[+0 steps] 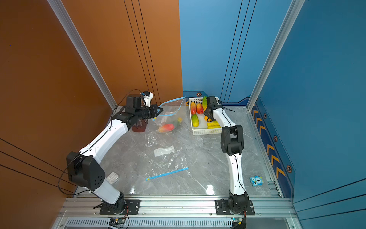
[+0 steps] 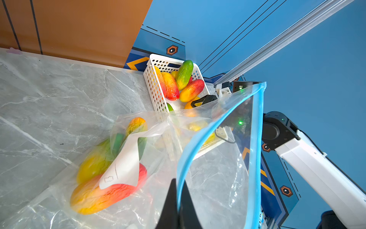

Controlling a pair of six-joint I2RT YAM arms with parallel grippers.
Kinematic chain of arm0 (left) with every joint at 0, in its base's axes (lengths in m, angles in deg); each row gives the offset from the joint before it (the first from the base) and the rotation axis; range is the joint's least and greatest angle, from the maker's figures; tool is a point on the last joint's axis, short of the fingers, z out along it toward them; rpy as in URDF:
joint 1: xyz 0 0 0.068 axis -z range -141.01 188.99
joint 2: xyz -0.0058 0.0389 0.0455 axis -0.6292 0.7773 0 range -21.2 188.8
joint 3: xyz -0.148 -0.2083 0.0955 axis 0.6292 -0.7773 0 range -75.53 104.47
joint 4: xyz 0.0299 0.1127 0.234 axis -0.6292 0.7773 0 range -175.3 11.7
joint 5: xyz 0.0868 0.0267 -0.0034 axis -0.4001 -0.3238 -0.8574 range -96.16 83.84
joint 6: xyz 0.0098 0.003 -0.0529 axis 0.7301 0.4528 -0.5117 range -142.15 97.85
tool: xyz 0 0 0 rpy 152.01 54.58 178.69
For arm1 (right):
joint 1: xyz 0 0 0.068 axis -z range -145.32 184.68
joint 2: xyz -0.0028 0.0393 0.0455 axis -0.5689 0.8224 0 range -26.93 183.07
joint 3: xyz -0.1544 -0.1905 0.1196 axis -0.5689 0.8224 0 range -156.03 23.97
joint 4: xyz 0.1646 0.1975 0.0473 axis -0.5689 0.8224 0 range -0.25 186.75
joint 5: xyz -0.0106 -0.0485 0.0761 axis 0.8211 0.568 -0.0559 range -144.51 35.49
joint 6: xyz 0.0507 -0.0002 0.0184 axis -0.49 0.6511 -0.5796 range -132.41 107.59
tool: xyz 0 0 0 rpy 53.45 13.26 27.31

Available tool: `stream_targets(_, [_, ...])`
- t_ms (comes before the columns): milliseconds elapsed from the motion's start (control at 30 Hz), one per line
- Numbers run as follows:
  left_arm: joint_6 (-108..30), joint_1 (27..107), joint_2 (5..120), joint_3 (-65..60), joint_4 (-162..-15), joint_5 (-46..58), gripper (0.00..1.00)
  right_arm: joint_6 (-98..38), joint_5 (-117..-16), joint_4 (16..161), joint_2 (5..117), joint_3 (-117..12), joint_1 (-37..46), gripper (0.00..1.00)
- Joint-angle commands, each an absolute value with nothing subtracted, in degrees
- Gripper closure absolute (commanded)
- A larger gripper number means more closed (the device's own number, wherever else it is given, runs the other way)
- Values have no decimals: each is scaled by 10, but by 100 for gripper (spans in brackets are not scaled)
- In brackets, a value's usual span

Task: Place the mango in a zip-top bag and seal the zipper
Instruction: Pick up the mango from the basket, then place the mango in the zipper food storage bag.

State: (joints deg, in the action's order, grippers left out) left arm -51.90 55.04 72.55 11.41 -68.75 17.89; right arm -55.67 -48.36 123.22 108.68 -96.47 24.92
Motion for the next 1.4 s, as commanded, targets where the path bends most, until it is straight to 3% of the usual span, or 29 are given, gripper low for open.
stream_targets(0, [-509,544,710,103,-687,176,100,-535,-509,1208,997,-932,250,56])
stream_targets(233, [-514,544,711,107,-687,180,100,-532,-544,1109,862,-779,258,58])
stream_targets(400, [-516,549,714,112,-687,185,100,-524,-628,870,733,-623,233,62])
stream_targets(500, [-517,551,720,117,-687,186,100,-509,-665,793,696,-595,200,63])
stream_targets(833, [-529,557,736,147,-687,196,100,-435,-720,612,706,-589,74,63])
stream_targets(1100, [-546,550,741,172,-686,194,100,-352,-719,659,748,-611,32,61])
stream_targets(1233, [-553,547,742,178,-686,198,100,-316,-714,667,763,-608,33,52])
stream_targets(1367, [-554,545,743,178,-686,198,100,-277,-733,635,753,-583,30,28])
